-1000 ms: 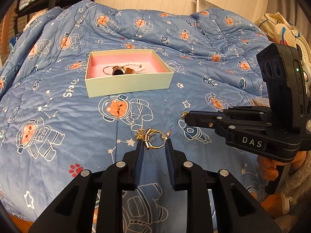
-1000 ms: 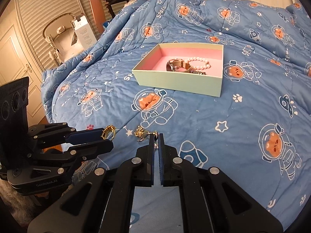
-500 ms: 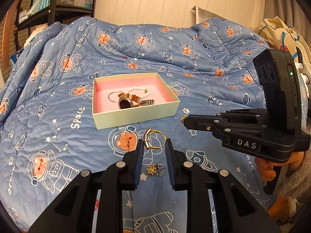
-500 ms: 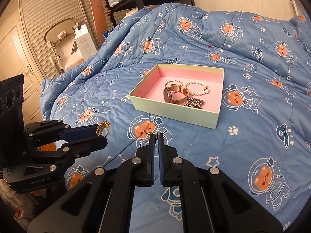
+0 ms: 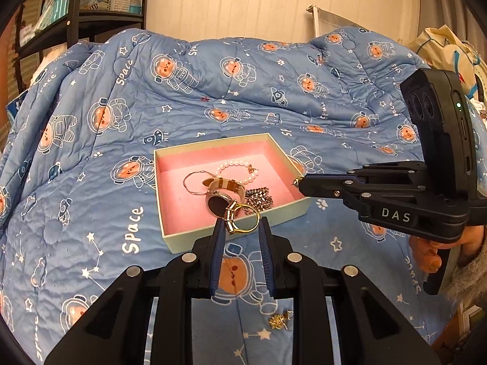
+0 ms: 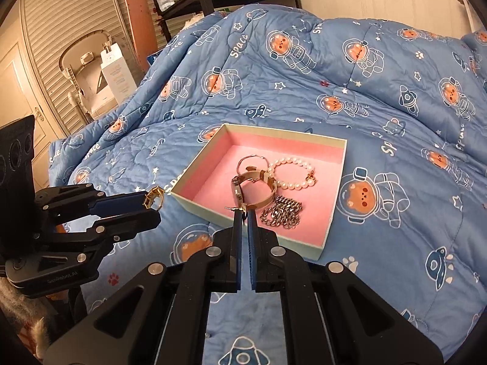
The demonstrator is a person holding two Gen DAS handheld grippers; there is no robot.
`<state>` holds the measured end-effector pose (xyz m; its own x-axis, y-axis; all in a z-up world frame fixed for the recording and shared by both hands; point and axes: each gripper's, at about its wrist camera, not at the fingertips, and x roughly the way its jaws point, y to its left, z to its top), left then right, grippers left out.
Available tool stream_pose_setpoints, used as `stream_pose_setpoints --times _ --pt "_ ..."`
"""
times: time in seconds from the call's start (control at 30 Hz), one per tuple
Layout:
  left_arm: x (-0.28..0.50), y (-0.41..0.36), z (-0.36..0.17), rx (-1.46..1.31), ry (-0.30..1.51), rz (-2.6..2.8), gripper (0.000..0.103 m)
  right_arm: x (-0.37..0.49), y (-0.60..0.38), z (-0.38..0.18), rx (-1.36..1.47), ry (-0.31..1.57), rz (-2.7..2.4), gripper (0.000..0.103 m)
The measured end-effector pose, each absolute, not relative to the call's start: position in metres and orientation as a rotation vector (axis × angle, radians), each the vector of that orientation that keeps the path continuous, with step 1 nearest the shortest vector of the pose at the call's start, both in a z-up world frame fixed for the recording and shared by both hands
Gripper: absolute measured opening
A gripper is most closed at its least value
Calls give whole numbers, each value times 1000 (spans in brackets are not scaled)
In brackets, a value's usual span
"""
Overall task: Organize jewelry
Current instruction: 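Carry the gold ring and earring into the pink box and open both grippers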
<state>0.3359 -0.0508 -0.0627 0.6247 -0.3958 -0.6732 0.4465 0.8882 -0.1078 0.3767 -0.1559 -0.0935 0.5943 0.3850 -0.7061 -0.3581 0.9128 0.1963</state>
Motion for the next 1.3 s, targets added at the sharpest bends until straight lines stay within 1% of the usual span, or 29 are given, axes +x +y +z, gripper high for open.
stream_pose_setpoints --times 0.27,0.47,0.73,1.3 --pt "410 -54 -69 57 839 -447 22 429 -151 -106 13 873 371 4" --pt "448 -64 -88 57 911 -429 22 456 -147 -119 -11 904 345 4" --pt "470 -65 -104 16 964 -436 22 483 -153 -136 -11 937 304 4" --pt "500 -73 -127 -50 1074 -417 22 489 -138 -149 -142 943 309 4"
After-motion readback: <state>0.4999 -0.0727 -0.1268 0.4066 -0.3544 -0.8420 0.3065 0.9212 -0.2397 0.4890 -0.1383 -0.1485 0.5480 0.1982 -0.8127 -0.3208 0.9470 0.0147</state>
